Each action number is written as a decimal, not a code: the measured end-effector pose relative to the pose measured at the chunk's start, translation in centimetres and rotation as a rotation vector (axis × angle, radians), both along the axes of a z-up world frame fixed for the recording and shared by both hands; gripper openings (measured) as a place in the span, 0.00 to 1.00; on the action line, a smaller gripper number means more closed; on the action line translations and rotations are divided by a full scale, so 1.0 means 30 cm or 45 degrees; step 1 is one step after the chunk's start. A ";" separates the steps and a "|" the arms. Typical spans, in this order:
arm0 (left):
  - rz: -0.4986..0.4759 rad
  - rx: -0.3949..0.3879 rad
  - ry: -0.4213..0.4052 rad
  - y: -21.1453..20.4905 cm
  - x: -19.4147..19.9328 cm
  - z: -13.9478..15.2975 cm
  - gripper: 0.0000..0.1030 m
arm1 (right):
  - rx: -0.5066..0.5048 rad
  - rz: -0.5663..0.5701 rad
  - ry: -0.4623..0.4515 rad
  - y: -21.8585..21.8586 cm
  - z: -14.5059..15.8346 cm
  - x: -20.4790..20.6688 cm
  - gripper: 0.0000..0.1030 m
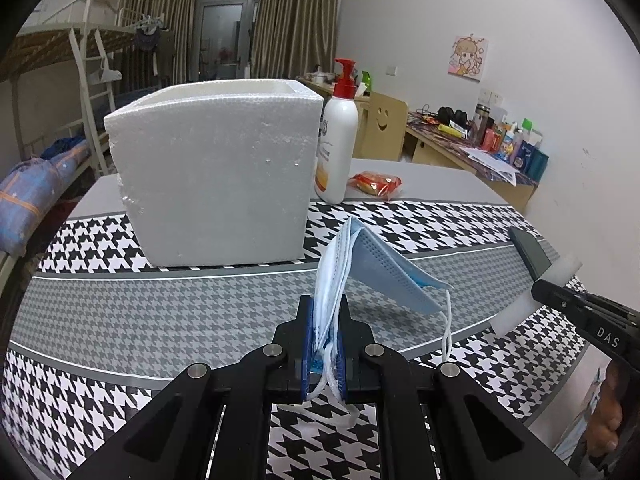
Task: Organize soft objects
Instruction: 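Carry the blue mask and white tube over the foam box with both grippers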
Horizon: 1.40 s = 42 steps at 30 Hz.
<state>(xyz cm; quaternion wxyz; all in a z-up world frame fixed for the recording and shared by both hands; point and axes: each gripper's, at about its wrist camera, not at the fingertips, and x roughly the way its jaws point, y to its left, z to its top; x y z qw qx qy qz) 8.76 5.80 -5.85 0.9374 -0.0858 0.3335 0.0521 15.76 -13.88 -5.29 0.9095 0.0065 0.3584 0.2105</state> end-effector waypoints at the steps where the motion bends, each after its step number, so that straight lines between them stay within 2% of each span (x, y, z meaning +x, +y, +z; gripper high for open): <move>1: 0.001 0.001 0.002 -0.001 0.000 0.001 0.10 | -0.002 0.005 -0.004 0.004 0.002 -0.004 0.11; 25: -0.042 0.045 -0.046 -0.021 -0.001 0.045 0.10 | 0.017 0.043 -0.094 0.061 0.058 -0.062 0.11; 42: -0.036 0.134 -0.122 0.001 -0.003 0.122 0.10 | 0.025 0.095 -0.175 0.121 0.125 -0.058 0.11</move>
